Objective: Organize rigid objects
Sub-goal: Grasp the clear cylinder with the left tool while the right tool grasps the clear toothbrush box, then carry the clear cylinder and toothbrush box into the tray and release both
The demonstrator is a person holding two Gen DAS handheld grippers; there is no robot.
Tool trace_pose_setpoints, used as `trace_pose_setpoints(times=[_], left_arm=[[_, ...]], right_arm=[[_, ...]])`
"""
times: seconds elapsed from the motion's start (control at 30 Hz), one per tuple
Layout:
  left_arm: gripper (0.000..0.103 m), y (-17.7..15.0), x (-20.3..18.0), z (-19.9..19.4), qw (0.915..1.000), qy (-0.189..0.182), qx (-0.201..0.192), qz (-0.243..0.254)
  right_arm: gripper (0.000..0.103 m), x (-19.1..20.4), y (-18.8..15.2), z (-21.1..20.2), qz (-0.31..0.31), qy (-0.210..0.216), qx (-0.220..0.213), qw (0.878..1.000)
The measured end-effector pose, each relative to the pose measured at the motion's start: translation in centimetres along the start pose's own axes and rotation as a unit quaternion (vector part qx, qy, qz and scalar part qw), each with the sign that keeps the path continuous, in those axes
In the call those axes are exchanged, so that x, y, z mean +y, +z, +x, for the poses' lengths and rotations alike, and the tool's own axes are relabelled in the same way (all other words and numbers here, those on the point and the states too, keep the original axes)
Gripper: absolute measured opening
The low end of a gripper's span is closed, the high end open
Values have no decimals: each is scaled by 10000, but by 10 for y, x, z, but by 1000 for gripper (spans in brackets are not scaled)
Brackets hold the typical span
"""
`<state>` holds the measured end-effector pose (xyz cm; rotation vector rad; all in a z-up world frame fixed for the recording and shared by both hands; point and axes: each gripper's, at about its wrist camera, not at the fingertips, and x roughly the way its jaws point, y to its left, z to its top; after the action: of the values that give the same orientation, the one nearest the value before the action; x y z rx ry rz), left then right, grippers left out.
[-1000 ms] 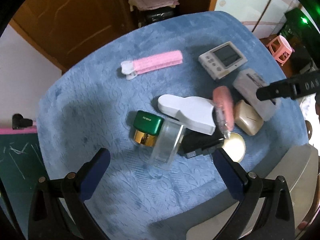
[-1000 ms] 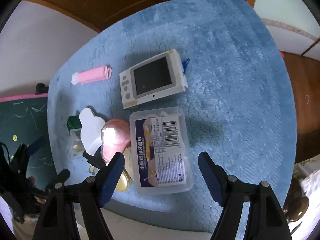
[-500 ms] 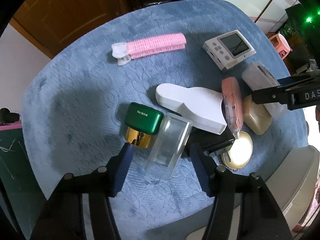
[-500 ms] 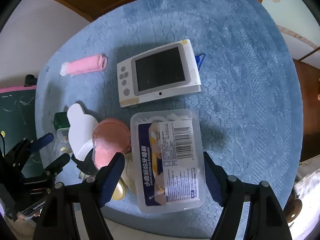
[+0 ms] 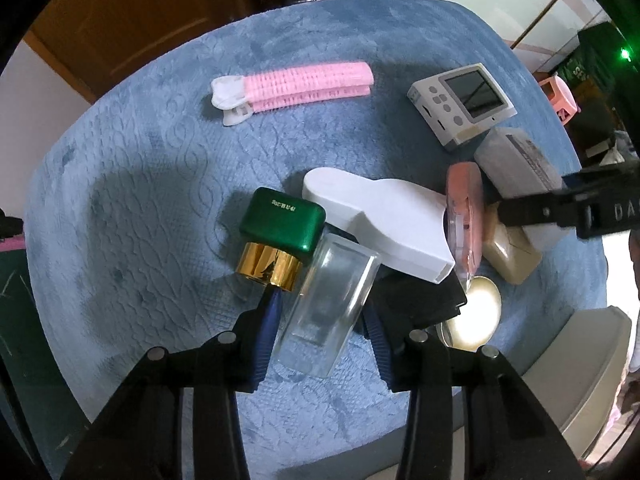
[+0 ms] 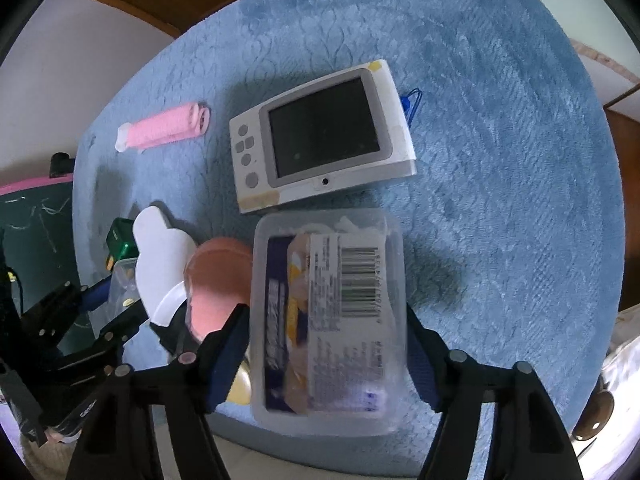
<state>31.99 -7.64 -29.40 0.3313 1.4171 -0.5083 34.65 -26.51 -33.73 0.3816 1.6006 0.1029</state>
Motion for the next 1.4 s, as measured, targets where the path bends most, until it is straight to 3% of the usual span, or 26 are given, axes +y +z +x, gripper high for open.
trace_pose_setpoints(times=[0.13,0.4,0.63,1.03,1.4], left_arm=[[46,9,1,3,10000,23,6,-7],[45,6,9,5,9998,-16,-42,-170],[33,-11,3,1,9996,185,-123,-165],[32,-55,-2,-27,9988,168,-318,-322],[32,-85,-31,-120,9946,-26,-1006,-268]], right_arm=[[71,11,1,0,-152,-155,88,9997],[70,27,10,4,112,-180,165,9996],[66,28,1,-7,77,-412,-79,9991],[66,12,-83,-52,-58,-317,-451,9985],[66,19,-149,-123,-309,20,-1086,9936]])
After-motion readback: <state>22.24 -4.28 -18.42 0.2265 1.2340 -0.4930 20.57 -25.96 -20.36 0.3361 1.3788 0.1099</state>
